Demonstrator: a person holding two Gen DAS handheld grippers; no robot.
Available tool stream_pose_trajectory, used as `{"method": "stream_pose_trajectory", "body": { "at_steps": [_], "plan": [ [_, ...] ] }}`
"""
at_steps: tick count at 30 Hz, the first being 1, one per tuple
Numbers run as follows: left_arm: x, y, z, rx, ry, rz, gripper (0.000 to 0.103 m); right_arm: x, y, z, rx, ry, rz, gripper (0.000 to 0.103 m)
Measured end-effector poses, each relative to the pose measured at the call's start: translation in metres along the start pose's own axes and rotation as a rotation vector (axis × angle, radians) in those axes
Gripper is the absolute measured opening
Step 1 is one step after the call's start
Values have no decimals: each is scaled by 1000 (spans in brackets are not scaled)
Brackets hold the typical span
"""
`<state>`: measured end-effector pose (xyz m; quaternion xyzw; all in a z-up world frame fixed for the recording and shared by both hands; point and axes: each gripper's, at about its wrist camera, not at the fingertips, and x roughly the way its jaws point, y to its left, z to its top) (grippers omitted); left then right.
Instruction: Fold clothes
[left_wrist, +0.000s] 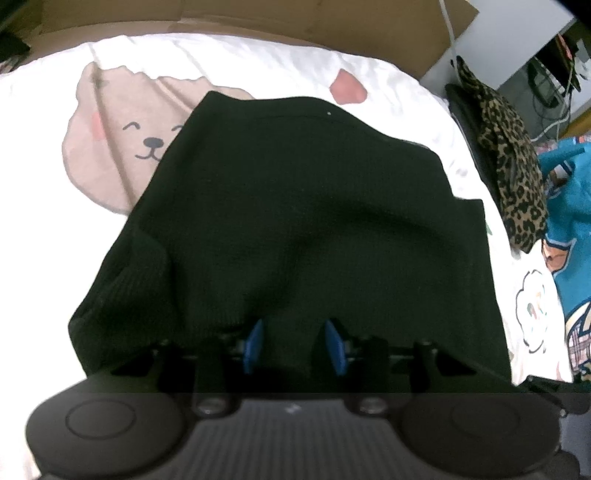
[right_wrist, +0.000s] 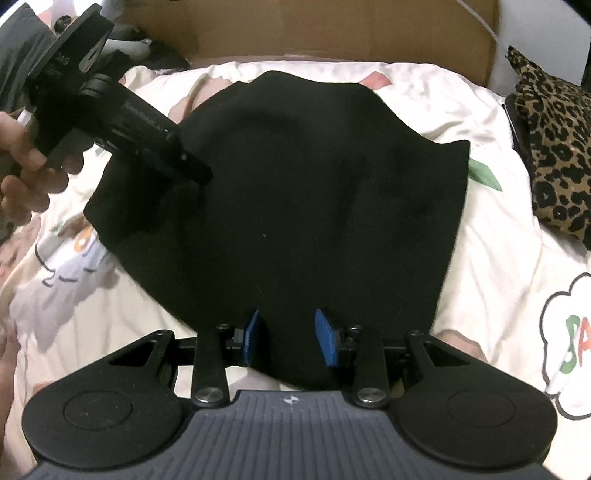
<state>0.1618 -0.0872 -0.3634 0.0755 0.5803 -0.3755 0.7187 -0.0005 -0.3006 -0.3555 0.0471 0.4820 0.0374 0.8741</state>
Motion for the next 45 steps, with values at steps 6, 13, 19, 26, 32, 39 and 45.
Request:
{"method": "stream_pose_trajectory", "body": {
  "at_steps": [6,13,19,26,32,39,45],
  "plan": [
    [1,2,1,-3,1,-4,41,-7,-16,-12,38,15,-30,40],
    [-7,-3,-3,13,-34,40,33,-7,-25,-22,85,22,-57,40],
    [-42,-11,-19,92,-114,113,51,-8,-22,-25,75,7,-71,40],
    [-52,-34,-43,121,-83,2,51,-8,-22,-26,89,2,-70,40],
    [-37,-67,-63,228,-29,-50,51,-7,-21,-26,93,1,-74,40],
    [-18,-68,-82,278,4,-1,51,-7,-22,-26,95,1,-71,40],
    [-16,-47,-84,271,0,66,50,-6,-24,-25,99,3,-66,40]
  ]
}}
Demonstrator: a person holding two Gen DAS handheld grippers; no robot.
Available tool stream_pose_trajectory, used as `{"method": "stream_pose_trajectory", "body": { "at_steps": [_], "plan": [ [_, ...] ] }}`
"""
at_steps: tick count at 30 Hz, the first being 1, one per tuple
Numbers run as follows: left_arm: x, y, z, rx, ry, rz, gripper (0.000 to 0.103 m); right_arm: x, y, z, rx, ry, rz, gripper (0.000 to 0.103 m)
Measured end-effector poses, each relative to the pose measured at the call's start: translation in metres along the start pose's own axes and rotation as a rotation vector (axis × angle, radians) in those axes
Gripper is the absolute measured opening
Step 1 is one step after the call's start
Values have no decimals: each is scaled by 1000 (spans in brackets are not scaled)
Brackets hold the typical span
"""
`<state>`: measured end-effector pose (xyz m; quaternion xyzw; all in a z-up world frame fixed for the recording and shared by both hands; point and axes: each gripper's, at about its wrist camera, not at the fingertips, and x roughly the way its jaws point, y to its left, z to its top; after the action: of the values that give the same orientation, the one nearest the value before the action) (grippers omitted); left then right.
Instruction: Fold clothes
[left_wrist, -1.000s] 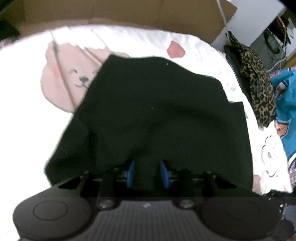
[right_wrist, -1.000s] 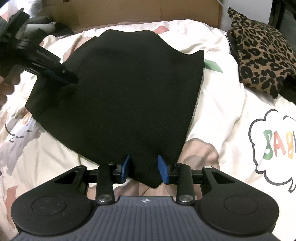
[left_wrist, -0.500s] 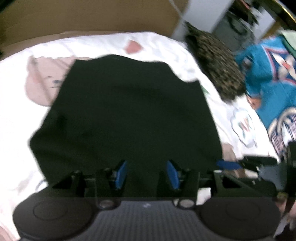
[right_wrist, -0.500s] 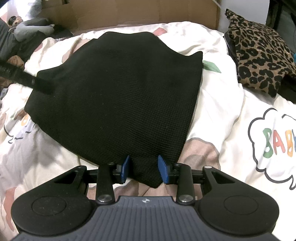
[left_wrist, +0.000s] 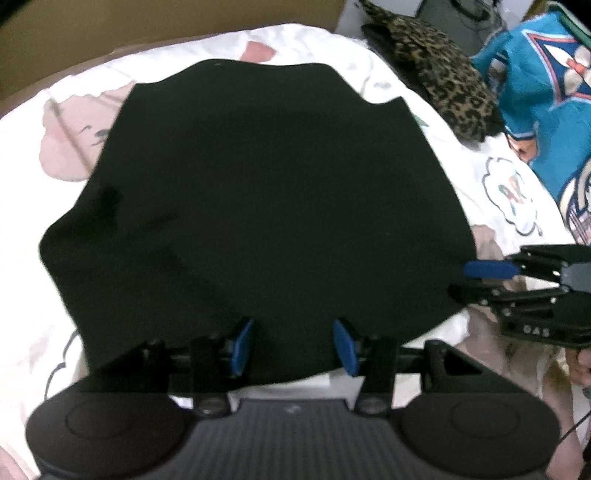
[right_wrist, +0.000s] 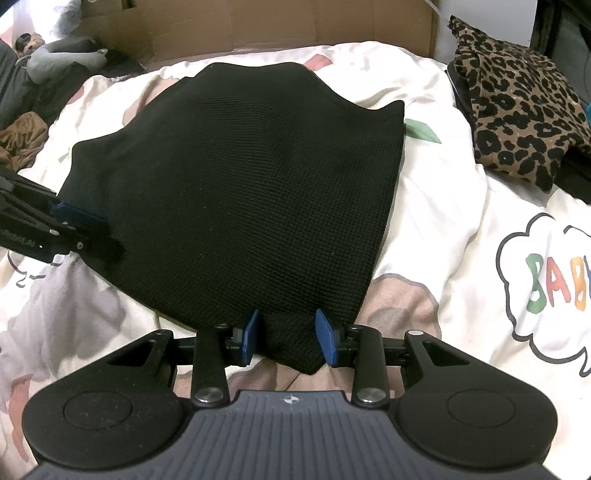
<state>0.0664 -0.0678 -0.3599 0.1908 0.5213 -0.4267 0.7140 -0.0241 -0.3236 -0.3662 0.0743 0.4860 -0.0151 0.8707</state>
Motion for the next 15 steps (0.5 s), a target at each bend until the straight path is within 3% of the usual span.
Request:
{"method": "stream_pose_trajectory", "body": {
  "at_steps": [3,9,15],
  "plan": [
    [-2,8,-1,-5,-3,23,44,0,0,0,1,1,-2,40],
    [-9,32,-6,-72,-7,34,42,0,2,0,-2,1,-7,40],
    [-18,64,-14,-201,-11,77,40,0,3,1,-4,3,-10,40]
  ]
}}
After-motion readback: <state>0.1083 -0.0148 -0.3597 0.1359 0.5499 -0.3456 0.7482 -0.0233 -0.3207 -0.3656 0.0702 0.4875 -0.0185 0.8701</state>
